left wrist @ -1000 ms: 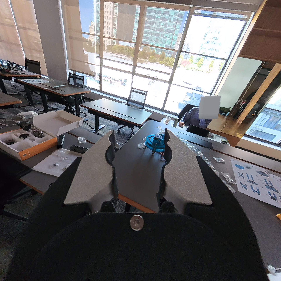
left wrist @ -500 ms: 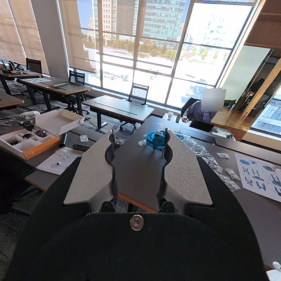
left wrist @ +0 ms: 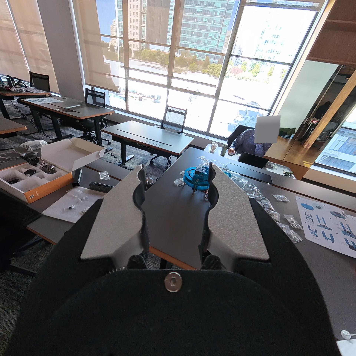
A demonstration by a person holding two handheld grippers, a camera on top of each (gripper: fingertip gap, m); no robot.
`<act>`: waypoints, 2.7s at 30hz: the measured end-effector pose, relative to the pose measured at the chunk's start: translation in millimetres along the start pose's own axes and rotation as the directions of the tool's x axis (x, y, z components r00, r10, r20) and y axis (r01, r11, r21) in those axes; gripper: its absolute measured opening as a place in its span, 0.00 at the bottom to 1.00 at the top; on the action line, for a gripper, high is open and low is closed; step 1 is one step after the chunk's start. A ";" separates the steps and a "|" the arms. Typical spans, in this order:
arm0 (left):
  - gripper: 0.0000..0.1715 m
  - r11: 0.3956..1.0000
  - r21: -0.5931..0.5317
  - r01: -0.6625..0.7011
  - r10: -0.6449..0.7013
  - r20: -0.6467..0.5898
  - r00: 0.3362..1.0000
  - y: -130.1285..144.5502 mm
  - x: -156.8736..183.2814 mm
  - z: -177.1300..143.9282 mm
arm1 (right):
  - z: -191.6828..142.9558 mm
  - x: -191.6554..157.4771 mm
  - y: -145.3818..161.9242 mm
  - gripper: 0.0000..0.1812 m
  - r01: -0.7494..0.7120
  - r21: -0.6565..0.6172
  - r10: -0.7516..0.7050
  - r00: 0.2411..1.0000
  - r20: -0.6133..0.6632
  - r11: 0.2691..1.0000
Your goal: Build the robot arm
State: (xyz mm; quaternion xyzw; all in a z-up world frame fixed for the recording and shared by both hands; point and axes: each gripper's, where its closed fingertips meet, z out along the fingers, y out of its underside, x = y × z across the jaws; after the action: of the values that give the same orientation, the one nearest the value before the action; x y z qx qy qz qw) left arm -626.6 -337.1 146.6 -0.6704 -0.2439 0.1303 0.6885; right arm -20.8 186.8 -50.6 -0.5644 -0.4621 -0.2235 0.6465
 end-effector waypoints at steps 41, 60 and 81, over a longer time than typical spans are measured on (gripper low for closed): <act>0.39 0.994 -0.112 0.021 -0.030 -0.086 0.996 30.2 -214.6 84.7 | 152.7 -384.3 -434.4 0.07 0.108 0.390 -0.383 -0.085 0.920 0.914; 0.41 0.909 -0.372 -0.189 -0.200 -0.786 0.584 180.6 117.1 176.4 | -108.1 -227.4 -286.6 0.07 -0.227 -0.537 0.583 0.314 0.749 0.812; 0.42 0.888 -0.421 -0.184 -0.309 -0.844 0.437 206.5 271.9 145.9 | -43.2 -245.7 -223.3 0.19 -0.379 -0.518 0.635 0.331 0.698 0.767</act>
State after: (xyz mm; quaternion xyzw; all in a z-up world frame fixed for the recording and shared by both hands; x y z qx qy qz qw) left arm -440.3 -60.1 -15.9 -0.7664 0.1092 -0.3318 0.5391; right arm -303.1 30.4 -139.8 -0.7935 -0.4786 0.2365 0.2922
